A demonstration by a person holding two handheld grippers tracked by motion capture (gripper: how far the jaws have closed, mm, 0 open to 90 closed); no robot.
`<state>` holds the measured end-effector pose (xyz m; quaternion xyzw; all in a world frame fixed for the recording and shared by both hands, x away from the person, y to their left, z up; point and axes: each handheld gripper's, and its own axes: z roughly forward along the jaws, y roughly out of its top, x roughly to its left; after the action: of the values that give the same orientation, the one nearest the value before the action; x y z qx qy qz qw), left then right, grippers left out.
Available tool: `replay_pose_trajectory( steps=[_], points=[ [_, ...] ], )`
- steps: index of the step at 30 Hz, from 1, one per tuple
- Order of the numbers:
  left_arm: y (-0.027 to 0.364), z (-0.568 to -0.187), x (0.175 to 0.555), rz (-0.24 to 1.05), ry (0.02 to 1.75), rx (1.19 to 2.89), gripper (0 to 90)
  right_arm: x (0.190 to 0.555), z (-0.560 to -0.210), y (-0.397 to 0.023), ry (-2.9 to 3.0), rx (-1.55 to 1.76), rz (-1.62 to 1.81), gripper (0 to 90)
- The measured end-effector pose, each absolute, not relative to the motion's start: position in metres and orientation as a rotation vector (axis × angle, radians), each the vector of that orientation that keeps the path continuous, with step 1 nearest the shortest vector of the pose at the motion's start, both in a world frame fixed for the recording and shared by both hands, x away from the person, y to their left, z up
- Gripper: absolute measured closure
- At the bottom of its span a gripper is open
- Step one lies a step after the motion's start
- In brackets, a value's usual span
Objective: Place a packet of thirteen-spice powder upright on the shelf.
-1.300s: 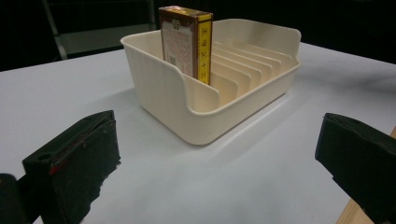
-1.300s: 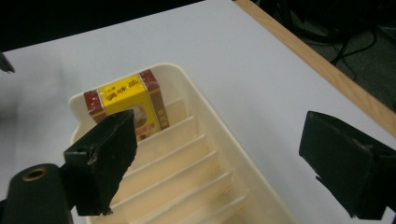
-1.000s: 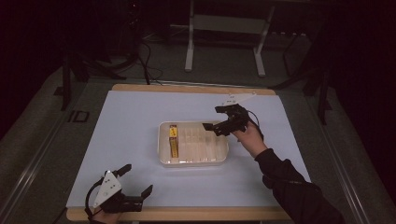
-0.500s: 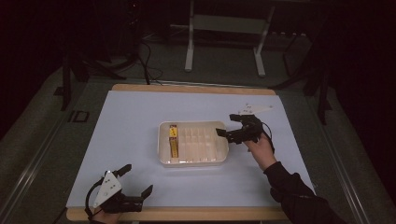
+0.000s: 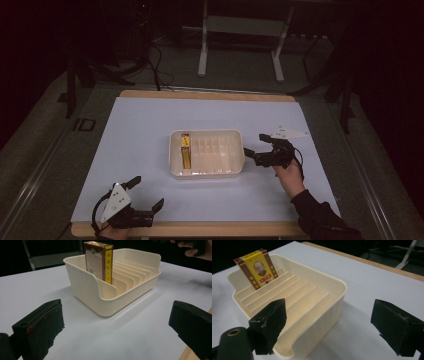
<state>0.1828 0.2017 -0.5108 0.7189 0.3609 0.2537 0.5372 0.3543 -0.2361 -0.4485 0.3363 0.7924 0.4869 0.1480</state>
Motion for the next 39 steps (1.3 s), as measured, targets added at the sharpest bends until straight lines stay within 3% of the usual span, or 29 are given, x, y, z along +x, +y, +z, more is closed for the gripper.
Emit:
replay_pose_trajectory(
  steps=[20, 39],
  points=[
    [0.202, -0.51, 0.182, 0.607, 0.861, 1.701, 0.0, 0.318, -0.475, -0.266, 2.119, 1.071, 1.303, 12.8],
    [0.202, -0.509, 0.182, 0.596, 0.864, 1.692, 0.0, 0.303, -0.478, -0.279, 2.072, 1.136, 1.333, 13.1]
  ],
)
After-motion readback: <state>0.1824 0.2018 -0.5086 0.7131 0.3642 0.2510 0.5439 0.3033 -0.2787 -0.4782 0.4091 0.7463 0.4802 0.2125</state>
